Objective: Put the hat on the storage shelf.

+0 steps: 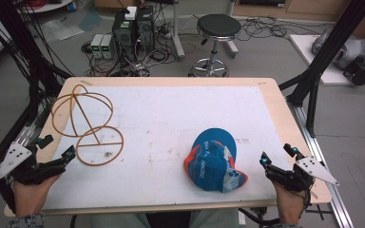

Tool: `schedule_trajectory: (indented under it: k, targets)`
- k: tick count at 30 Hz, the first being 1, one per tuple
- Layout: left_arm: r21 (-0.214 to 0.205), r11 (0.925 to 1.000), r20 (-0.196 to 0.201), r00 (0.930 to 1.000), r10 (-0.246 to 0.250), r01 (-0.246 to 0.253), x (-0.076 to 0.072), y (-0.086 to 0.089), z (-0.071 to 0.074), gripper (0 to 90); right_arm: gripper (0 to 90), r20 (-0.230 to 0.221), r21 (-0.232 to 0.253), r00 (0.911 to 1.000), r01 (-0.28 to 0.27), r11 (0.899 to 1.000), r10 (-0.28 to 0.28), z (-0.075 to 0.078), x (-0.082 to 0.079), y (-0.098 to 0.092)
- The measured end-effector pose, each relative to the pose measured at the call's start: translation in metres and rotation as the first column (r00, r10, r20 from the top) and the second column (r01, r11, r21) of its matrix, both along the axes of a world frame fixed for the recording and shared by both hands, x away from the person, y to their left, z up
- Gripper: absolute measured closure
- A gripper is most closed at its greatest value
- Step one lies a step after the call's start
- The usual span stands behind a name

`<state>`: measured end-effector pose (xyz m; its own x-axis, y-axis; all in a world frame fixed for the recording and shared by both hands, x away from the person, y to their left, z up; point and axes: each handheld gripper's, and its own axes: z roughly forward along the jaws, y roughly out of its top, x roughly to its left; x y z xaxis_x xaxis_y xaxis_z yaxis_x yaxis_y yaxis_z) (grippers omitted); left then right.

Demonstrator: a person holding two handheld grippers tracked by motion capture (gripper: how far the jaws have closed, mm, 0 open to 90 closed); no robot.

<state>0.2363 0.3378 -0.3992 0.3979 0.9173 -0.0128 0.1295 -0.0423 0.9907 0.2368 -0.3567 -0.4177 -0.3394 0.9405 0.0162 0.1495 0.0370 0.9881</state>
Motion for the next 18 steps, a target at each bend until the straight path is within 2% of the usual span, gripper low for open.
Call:
schedule_trajectory:
  k: [18]
  targets:
    - [0.001,1.0000,-0.002,1.0000,0.002,-0.002,0.0000,0.0012,0.0006,13.8,11.4,-0.008,-0.008,0.9998,-0.017,1.000,0.017,0.0000,0.0002,0.0024]
